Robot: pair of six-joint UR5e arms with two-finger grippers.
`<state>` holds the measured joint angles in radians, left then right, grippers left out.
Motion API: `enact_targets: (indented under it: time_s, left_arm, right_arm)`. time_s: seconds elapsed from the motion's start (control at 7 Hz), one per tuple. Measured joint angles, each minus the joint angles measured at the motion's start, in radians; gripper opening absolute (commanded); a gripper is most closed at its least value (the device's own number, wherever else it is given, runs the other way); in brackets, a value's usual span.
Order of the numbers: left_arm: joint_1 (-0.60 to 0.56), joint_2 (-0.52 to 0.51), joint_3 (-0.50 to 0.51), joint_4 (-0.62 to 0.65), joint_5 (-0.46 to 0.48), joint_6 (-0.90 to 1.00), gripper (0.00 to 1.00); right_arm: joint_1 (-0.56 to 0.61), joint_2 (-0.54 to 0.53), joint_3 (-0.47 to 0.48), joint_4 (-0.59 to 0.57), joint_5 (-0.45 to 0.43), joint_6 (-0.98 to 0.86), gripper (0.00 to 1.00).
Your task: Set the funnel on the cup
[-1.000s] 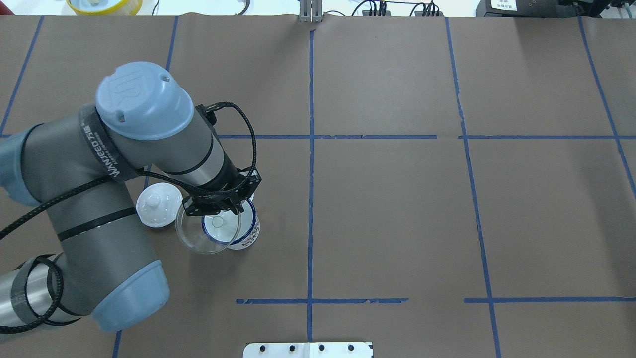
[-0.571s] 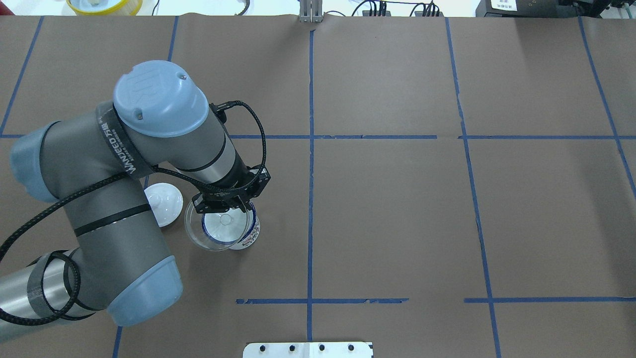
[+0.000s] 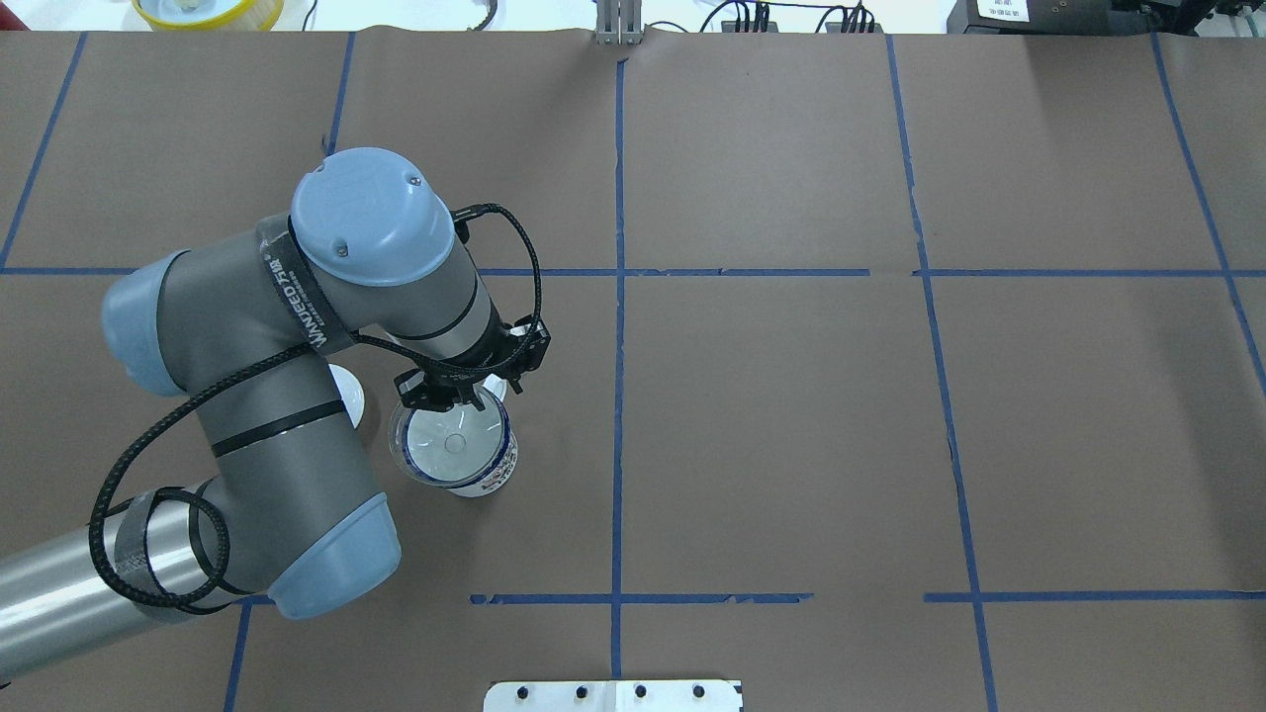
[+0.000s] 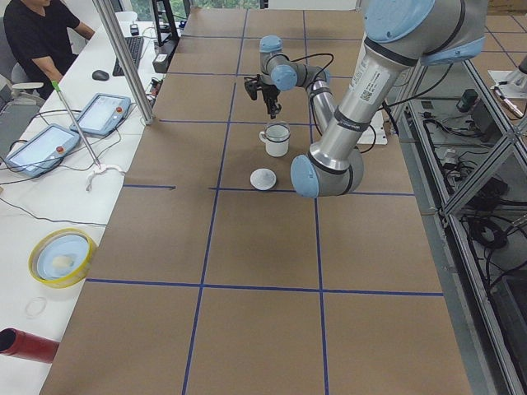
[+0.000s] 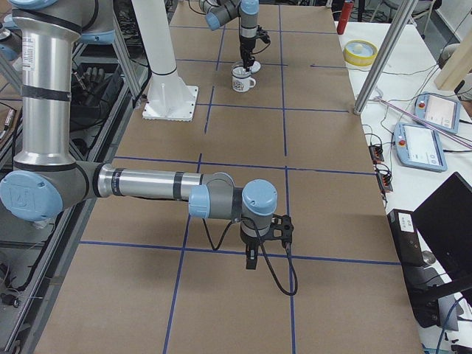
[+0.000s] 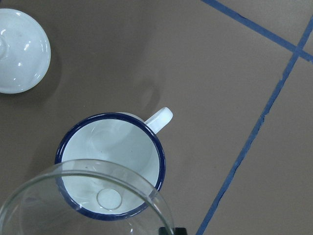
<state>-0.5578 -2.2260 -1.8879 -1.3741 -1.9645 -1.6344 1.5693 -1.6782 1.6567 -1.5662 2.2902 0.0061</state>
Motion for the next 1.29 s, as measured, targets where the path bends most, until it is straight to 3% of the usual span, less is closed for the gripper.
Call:
enact_targets:
  time_s: [0.29, 0.57, 0.86, 1.29]
  left_arm:
    - [0.001, 0.0, -0.01, -0.004, 0.025, 0.005, 1.0]
    - [-0.036, 0.001, -0.027, -0.014, 0.024, 0.163, 1.0]
    - [-0.164, 0.022, -0.031, -0.043, 0.009, 0.403, 1.0]
    - [-0.45, 0.155, -0.024, -0.066, -0.145, 0.83, 1.0]
  right_arm:
    - [0.0, 0.0, 0.0, 0.0, 0.0, 0.0, 1.0]
    - [0.0, 0.0, 0.0, 0.0, 0.0, 0.0, 1.0]
    - [0.0, 0.0, 0.0, 0.0, 0.0, 0.0, 1.0]
    - [0.0, 0.0, 0.0, 0.0, 0.0, 0.0, 1.0]
